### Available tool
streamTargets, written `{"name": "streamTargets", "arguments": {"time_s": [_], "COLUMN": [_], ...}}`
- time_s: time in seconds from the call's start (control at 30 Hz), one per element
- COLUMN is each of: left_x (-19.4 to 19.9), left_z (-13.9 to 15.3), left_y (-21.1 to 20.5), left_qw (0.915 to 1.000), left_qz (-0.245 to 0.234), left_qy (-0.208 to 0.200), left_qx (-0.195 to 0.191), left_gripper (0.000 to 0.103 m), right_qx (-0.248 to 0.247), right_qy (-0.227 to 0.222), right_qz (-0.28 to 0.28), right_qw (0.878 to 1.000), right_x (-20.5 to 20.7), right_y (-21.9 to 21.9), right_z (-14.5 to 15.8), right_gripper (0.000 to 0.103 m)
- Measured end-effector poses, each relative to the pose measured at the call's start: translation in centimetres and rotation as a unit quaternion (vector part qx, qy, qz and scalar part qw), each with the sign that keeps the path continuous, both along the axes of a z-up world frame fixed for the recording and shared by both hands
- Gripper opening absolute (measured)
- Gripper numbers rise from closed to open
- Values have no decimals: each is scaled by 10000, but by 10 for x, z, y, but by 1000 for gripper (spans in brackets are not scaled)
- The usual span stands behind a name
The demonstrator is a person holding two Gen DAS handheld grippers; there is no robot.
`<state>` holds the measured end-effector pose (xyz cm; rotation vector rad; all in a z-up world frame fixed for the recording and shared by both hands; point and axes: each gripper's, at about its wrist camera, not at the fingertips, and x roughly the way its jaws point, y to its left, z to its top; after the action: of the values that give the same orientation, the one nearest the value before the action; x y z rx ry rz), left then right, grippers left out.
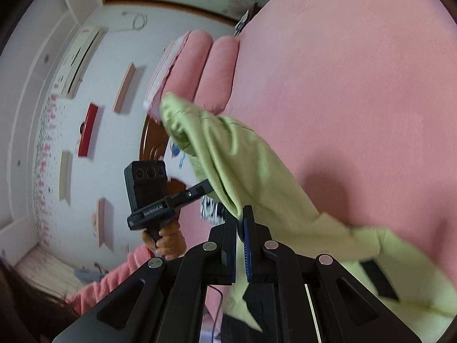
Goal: Fold large clothes
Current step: 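Lift the hood with both tools, fold it over the jacket body, release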
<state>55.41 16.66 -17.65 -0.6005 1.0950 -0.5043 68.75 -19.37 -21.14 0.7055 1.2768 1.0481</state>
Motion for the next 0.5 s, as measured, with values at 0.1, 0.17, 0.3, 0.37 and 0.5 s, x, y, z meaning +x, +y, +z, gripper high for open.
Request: {"name": "streamTargets", "arguments": {"time_s": [0.1,0.17,0.3,0.37,0.5], "left_x": [-45,-76,-119,-145,-185], "left_z": [-5,-16,-55,-79,-119], "left_y": [-6,-14,-33,-52,-74], "left_qw": [9999,9995,9968,9922,9789], "left_qz": [-121,-219,-451,-635,-935], "left_qy": [121,194,426,618,768], "left_qx": [19,110,508,874,1648], "left_gripper": [0,0,0,0,0], "right_qx": [-320,-486,-895,-1146,-1845], "right_qy": [67,113,316,480,656], "right_qz": [129,177,131,112,230], "right_qw": [9994,9986,9954,9922,9804], "right_x": [-40,-67,-110,-127,-162], "right_y": [-11,-20,-21,-21,-12], "right_z": [-9,-18,-49,-70,-114], "right_gripper": [6,6,6,6,6]}}
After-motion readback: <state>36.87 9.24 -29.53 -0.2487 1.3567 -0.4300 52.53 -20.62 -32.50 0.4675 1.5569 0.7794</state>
